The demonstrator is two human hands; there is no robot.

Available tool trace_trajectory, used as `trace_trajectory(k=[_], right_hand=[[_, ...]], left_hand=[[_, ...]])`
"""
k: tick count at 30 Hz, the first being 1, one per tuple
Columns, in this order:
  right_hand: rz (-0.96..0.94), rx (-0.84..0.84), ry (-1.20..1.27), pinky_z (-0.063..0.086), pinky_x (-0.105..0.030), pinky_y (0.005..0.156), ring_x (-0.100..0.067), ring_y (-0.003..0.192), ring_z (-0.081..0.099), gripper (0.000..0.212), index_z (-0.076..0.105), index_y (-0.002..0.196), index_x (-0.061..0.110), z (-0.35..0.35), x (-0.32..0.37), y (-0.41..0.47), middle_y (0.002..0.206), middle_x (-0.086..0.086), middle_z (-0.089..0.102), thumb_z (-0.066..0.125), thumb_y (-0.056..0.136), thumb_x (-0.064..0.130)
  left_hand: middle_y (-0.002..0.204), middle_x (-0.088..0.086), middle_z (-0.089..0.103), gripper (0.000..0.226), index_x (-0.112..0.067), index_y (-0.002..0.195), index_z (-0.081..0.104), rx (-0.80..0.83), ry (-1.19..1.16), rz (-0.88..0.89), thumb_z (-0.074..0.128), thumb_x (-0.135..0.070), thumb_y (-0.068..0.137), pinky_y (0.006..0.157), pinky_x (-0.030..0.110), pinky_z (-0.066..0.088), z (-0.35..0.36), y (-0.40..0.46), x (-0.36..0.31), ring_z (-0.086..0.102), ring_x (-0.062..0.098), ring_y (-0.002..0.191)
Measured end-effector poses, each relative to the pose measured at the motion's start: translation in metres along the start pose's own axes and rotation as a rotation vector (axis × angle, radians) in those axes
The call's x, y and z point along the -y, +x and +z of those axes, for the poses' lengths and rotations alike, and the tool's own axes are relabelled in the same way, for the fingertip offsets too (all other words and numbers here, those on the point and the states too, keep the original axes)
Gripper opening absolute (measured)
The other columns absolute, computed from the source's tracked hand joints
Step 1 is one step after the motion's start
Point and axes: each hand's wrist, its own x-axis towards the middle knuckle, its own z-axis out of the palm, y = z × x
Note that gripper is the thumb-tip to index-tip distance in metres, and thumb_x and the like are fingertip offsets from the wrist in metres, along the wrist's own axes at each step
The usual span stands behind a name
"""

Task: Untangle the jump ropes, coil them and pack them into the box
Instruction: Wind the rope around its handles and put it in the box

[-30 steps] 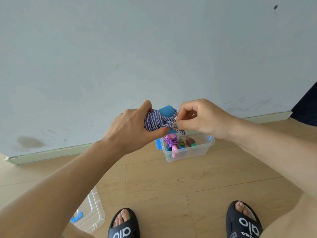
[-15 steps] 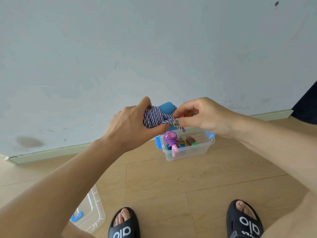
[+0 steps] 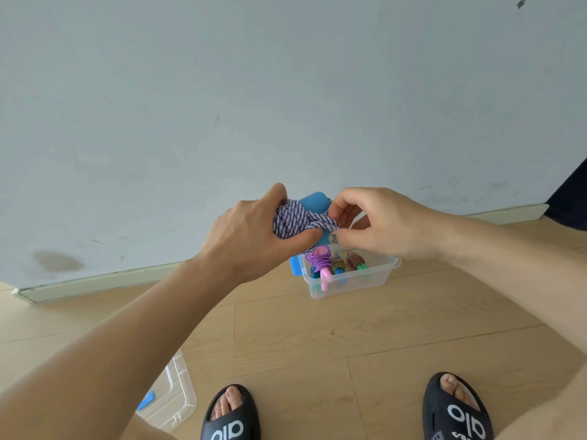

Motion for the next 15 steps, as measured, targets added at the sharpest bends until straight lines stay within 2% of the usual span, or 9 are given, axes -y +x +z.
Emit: trace_trajectory(k=[2,4,6,9,12,15], right_hand=[[-0.022,-0.014,-0.005,0.052,-0.027,0.075,-0.003,0.075,0.06,0.015,0.062,0.093,0.023,-0.0007,0.0007,0.0022,0.087,0.012,0.065,0.071,0.085,0.013],[-0.027,-0.021,0.07,0.05,-0.033,0.078,-0.012,0.078,0.06,0.015,0.062,0.089,0.02,-0.0032,0.0005,0.005,0.085,0.007,0.065,0.073,0.083,0.01],[0.008,0.035,0.171,0.051,-0.036,0.081,-0.024,0.089,0.064,0.017,0.066,0.088,0.018,-0.0068,-0.0009,0.005,0.091,-0.004,0.069,0.079,0.079,0.019],[0.078,0.159,0.343,0.053,-0.032,0.088,-0.017,0.09,0.067,0.026,0.071,0.095,0.016,-0.0085,-0.0051,0.0017,0.094,-0.003,0.071,0.074,0.08,0.037],[0.066,0.133,0.372,0.053,-0.025,0.084,-0.009,0.086,0.065,0.013,0.071,0.096,0.012,-0.0076,-0.0067,0.0014,0.093,-0.003,0.07,0.068,0.093,0.025],[0.027,0.094,0.29,0.05,-0.017,0.075,-0.008,0.083,0.065,0.005,0.069,0.092,0.015,-0.0088,-0.0047,0.0026,0.091,-0.002,0.071,0.071,0.089,0.018]], left_hand=[[0.065,-0.005,0.058,0.051,-0.028,0.092,0.042,-0.017,0.0,0.008,0.055,-0.074,0.076,0.052,0.034,0.046,0.0008,0.0005,-0.0012,0.057,0.017,0.059],[0.065,-0.006,0.058,0.051,-0.027,0.092,0.042,-0.034,-0.001,0.03,0.054,-0.074,0.076,0.052,0.034,0.046,-0.0001,0.0018,-0.0024,0.056,0.016,0.059],[0.066,-0.007,0.057,0.053,-0.027,0.092,0.04,-0.041,0.035,0.066,0.055,-0.075,0.075,0.052,0.033,0.045,-0.0015,0.0021,-0.0022,0.055,0.015,0.059],[0.068,-0.01,0.055,0.057,-0.026,0.093,0.038,-0.031,0.104,0.099,0.056,-0.077,0.074,0.052,0.032,0.042,-0.0022,0.0014,0.0007,0.053,0.014,0.061],[0.067,-0.01,0.054,0.057,-0.026,0.093,0.038,-0.034,0.084,0.1,0.056,-0.077,0.074,0.05,0.031,0.039,-0.0033,0.0014,0.0024,0.052,0.011,0.059],[0.067,-0.011,0.054,0.056,-0.028,0.094,0.039,-0.036,0.054,0.104,0.057,-0.076,0.073,0.05,0.031,0.037,-0.0053,0.0024,0.0016,0.053,0.01,0.06]])
